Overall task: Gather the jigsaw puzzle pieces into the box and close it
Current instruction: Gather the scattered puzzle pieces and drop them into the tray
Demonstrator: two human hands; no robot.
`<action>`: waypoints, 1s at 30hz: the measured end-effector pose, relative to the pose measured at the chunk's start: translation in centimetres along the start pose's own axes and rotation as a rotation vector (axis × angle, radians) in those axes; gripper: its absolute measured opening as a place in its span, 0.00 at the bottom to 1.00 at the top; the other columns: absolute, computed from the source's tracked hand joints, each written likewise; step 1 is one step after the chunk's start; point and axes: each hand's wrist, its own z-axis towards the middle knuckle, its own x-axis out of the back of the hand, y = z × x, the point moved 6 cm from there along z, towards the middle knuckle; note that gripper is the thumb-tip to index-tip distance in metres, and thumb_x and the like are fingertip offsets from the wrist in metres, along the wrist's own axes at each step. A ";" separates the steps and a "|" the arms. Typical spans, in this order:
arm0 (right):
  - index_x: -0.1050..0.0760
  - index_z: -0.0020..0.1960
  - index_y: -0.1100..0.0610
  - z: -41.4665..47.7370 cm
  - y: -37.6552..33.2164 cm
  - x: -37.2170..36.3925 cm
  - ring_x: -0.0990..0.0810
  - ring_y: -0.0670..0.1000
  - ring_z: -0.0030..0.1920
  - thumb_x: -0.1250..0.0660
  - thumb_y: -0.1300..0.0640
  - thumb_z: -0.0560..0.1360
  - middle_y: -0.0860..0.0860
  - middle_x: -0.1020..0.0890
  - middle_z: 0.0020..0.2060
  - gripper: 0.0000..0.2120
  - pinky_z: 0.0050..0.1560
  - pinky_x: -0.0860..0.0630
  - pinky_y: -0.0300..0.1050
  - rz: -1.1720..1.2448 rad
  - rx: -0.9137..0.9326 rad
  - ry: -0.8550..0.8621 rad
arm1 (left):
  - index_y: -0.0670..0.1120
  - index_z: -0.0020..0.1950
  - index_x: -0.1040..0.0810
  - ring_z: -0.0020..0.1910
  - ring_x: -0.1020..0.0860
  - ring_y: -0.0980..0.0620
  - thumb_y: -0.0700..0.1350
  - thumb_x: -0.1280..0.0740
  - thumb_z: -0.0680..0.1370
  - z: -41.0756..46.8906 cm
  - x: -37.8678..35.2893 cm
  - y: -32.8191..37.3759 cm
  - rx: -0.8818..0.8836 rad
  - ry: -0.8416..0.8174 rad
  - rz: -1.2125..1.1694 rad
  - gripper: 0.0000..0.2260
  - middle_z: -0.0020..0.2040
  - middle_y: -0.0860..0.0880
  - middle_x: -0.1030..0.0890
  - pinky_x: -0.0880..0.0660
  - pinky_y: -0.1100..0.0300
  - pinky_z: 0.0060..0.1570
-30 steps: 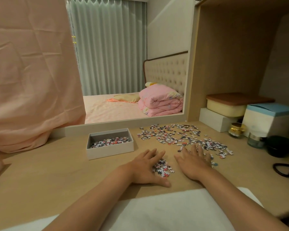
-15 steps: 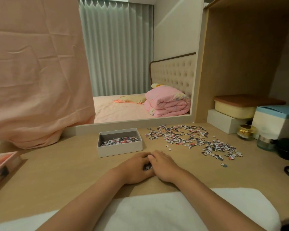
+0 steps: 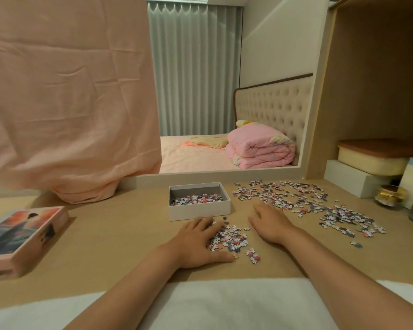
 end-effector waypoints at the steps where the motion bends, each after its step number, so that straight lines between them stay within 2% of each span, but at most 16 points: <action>1: 0.47 0.81 0.55 0.1 0.3 -0.4 0.54 0.55 0.80 0.51 0.43 0.83 0.53 0.50 0.81 0.29 0.79 0.54 0.54 -0.044 -0.014 -0.041 | 0.63 0.78 0.57 0.79 0.59 0.52 0.78 0.42 0.68 0.2 0.0 0.4 -0.006 -0.006 -0.011 0.46 0.80 0.56 0.58 0.57 0.48 0.76; 3: 0.50 0.81 0.54 0.1 0.2 -1.0 0.56 0.54 0.80 0.55 0.41 0.83 0.53 0.53 0.81 0.30 0.79 0.56 0.54 -0.056 -0.011 -0.071 | 0.60 0.79 0.59 0.79 0.60 0.52 0.77 0.40 0.67 0.7 0.0 1.3 -0.029 -0.012 -0.010 0.49 0.80 0.56 0.58 0.57 0.49 0.77; 9: 0.44 0.80 0.51 -0.9 -2.0 -1.9 0.51 0.48 0.80 0.52 0.44 0.84 0.49 0.45 0.80 0.26 0.78 0.53 0.47 0.114 0.179 -0.053 | 0.53 0.80 0.60 0.78 0.59 0.54 0.77 0.37 0.65 3.2 -0.1 3.4 -0.080 0.000 -0.028 0.55 0.80 0.54 0.58 0.58 0.54 0.76; 12: 0.43 0.79 0.49 -1.5 -2.6 -1.9 0.52 0.47 0.80 0.50 0.45 0.84 0.48 0.46 0.80 0.24 0.77 0.53 0.46 0.157 0.236 -0.065 | 0.54 0.80 0.56 0.78 0.52 0.54 0.74 0.34 0.66 3.6 0.5 4.2 -0.142 0.057 -0.080 0.52 0.80 0.54 0.50 0.53 0.55 0.77; 14: 0.44 0.79 0.46 -1.5 -3.0 -2.0 0.54 0.48 0.80 0.50 0.44 0.84 0.47 0.47 0.80 0.24 0.78 0.53 0.49 0.139 0.252 -0.078 | 0.57 0.78 0.47 0.76 0.42 0.55 0.71 0.31 0.67 3.5 0.9 4.4 -0.178 0.111 -0.169 0.46 0.78 0.55 0.40 0.45 0.54 0.76; 16: 0.44 0.79 0.45 -1.8 -3.8 -2.0 0.50 0.49 0.80 0.50 0.45 0.84 0.46 0.43 0.79 0.24 0.77 0.50 0.50 0.110 0.298 -0.083 | 0.57 0.76 0.42 0.70 0.34 0.56 0.68 0.28 0.67 3.2 1.2 3.9 -0.173 0.140 -0.284 0.43 0.73 0.57 0.33 0.36 0.53 0.72; 19: 0.38 0.77 0.47 -2.5 -5.0 -2.0 0.39 0.49 0.76 0.48 0.49 0.84 0.47 0.35 0.75 0.21 0.73 0.43 0.46 0.140 0.349 -0.093 | 0.53 0.80 0.56 0.74 0.38 0.57 0.67 0.27 0.66 2.5 1.1 2.6 -0.124 0.112 -0.356 0.54 0.76 0.57 0.38 0.40 0.61 0.72; 21: 0.35 0.76 0.48 -3.0 -5.5 -1.7 0.36 0.48 0.75 0.46 0.51 0.84 0.46 0.33 0.75 0.20 0.72 0.42 0.43 0.209 0.349 -0.119 | 0.54 0.80 0.60 0.74 0.38 0.58 0.66 0.26 0.66 1.7 1.2 1.5 -0.108 0.129 -0.359 0.55 0.77 0.55 0.38 0.40 0.63 0.72; 23: 0.34 0.76 0.50 -3.7 -5.6 -1.6 0.38 0.45 0.75 0.45 0.51 0.84 0.44 0.34 0.75 0.20 0.72 0.44 0.39 0.302 0.326 -0.142 | 0.55 0.80 0.58 0.75 0.39 0.57 0.70 0.28 0.65 1.0 1.4 0.6 -0.097 0.147 -0.330 0.55 0.78 0.54 0.39 0.41 0.60 0.73; 25: 0.37 0.77 0.50 -4.3 -5.6 -1.8 0.42 0.42 0.75 0.47 0.48 0.84 0.42 0.37 0.75 0.22 0.71 0.47 0.38 0.274 0.316 -0.137 | 0.54 0.80 0.55 0.77 0.45 0.56 0.74 0.31 0.63 0.4 1.4 -0.1 -0.091 0.126 -0.232 0.55 0.79 0.54 0.45 0.45 0.56 0.76; 28: 0.50 0.81 0.50 -4.7 -5.4 -3.1 0.56 0.47 0.80 0.53 0.37 0.82 0.46 0.51 0.80 0.31 0.77 0.56 0.47 -0.015 0.268 -0.130 | 0.52 0.81 0.53 0.78 0.54 0.56 0.75 0.34 0.65 -0.4 0.8 -0.7 -0.070 0.029 -0.074 0.53 0.80 0.55 0.53 0.53 0.55 0.77; 30: 0.53 0.81 0.50 -4.4 -6.0 -3.8 0.58 0.48 0.80 0.55 0.35 0.82 0.47 0.53 0.80 0.33 0.78 0.57 0.49 -0.036 0.253 -0.115 | 0.52 0.80 0.50 0.78 0.50 0.55 0.73 0.34 0.67 -0.6 1.1 -0.7 -0.084 0.065 -0.097 0.50 0.80 0.56 0.49 0.51 0.57 0.76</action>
